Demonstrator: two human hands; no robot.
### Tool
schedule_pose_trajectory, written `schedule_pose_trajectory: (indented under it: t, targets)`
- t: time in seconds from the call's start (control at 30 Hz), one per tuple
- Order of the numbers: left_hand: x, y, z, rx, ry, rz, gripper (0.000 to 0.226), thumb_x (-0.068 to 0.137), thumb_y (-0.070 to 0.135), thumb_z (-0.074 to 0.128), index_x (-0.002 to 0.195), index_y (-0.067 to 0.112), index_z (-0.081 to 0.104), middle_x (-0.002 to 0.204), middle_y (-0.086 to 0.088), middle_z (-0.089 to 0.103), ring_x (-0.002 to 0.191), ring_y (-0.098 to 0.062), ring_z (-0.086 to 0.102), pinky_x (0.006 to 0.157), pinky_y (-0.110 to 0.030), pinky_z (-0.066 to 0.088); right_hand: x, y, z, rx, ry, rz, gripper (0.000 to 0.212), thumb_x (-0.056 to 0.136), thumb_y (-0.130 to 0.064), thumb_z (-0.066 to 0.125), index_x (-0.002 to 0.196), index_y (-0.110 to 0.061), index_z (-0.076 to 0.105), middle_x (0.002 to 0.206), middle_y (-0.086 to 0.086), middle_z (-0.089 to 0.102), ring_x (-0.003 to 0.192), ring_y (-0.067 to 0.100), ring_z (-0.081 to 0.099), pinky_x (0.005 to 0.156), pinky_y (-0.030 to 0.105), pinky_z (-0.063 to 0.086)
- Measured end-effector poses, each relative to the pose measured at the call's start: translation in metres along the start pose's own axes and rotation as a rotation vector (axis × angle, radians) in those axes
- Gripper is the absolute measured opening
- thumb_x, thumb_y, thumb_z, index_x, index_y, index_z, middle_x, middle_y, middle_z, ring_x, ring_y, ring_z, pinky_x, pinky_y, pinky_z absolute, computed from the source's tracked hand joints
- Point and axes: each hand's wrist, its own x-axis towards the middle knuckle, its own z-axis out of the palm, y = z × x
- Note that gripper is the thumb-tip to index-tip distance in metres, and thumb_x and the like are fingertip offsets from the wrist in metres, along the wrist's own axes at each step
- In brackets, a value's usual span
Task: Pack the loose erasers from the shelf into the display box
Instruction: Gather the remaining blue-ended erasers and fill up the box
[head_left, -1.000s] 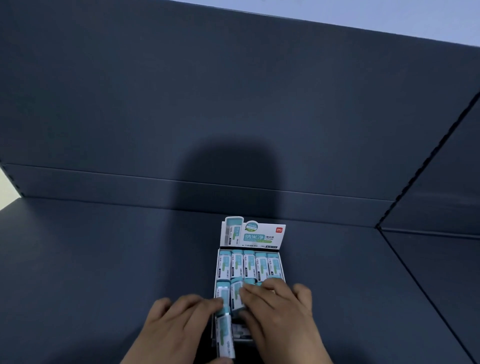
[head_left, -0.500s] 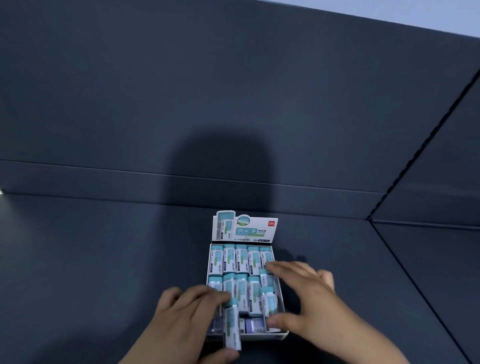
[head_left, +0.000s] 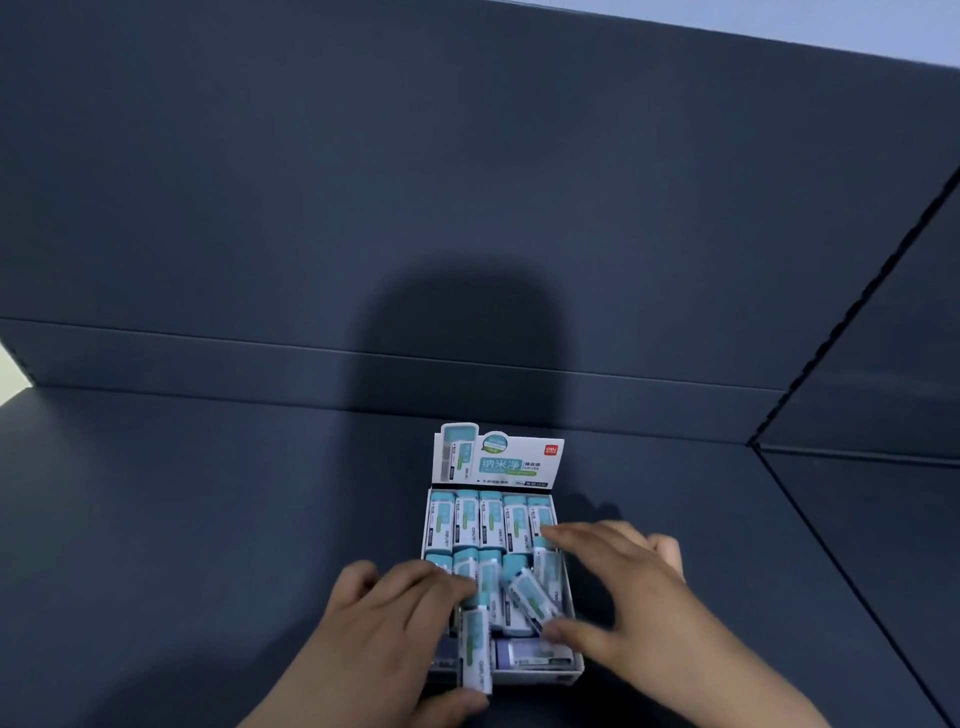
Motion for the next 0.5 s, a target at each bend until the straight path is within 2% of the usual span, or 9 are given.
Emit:
schedule_pose_trajectory:
  t: [0.07,0.13,0.23,0.3,0.43,0.5]
  targets:
    - [0.0013,0.0007,0.0001,0.008,0.018,0.018,0.058,0.063,0.070,0.037,0.103,0.032,0.052,0.090,0.023,0.065,0.097,0.004,0.043,0.076,-0.025,0.029,-0.0022,0.0001,0.0003,0.009,0.026,0.001,0.056,0.074,-0.068,0.047,0.123,-0.064,0.020,0.126,-0.041,0.030,0.121,-0.020,0.016,0.099,0.013,0.006]
    - [0.0027,0.0015,-0.0002,0.007,0.013,0.024,0.058,0.062,0.069,0.037,0.099,0.031,0.060,0.089,0.023,0.066,0.096,0.004,0.047,0.076,-0.025,0.029,-0.0037,-0.0001,0.0006,0.002,-0.012,-0.009,0.053,0.076,-0.069,0.044,0.122,-0.067,0.016,0.131,-0.044,0.022,0.123,-0.019,0.014,0.100,0.014,0.005]
    - [0.0031,0.0028,-0.0012,0.016,-0.039,0.017,0.060,0.063,0.070,0.036,0.087,0.027,0.071,0.088,0.024,0.065,0.087,0.007,0.060,0.076,-0.022,0.029,-0.0037,0.0021,0.0006,-0.022,-0.106,-0.025,0.069,0.071,-0.071,0.051,0.126,-0.064,0.010,0.132,-0.048,0.001,0.122,-0.023,-0.003,0.097,0.008,-0.004]
    - [0.0024,0.0031,-0.0015,0.002,-0.057,0.017,0.059,0.065,0.070,0.036,0.088,0.028,0.071,0.090,0.025,0.065,0.086,0.008,0.061,0.077,-0.021,0.029,-0.0034,0.0017,-0.0008,-0.027,-0.130,-0.015,0.076,0.070,-0.068,0.055,0.129,-0.062,0.008,0.130,-0.049,-0.001,0.120,-0.025,-0.006,0.097,0.007,-0.005]
    - [0.0009,0.0030,-0.0008,-0.032,-0.061,0.008,0.059,0.065,0.070,0.036,0.092,0.030,0.070,0.092,0.026,0.065,0.087,0.009,0.061,0.076,-0.021,0.030,-0.0024,-0.0037,-0.0019,-0.078,-0.059,-0.010,0.069,0.073,-0.054,0.057,0.135,-0.051,0.026,0.125,-0.042,0.024,0.120,-0.016,0.017,0.096,0.012,0.002]
    - [-0.0002,0.0032,-0.0005,-0.043,-0.062,0.002,0.059,0.065,0.071,0.035,0.092,0.031,0.070,0.093,0.027,0.065,0.087,0.010,0.060,0.077,-0.021,0.030,-0.0029,-0.0054,-0.0041,-0.123,-0.023,-0.007,0.067,0.074,-0.052,0.054,0.135,-0.047,0.029,0.124,-0.036,0.037,0.117,-0.014,0.023,0.095,0.014,0.003]
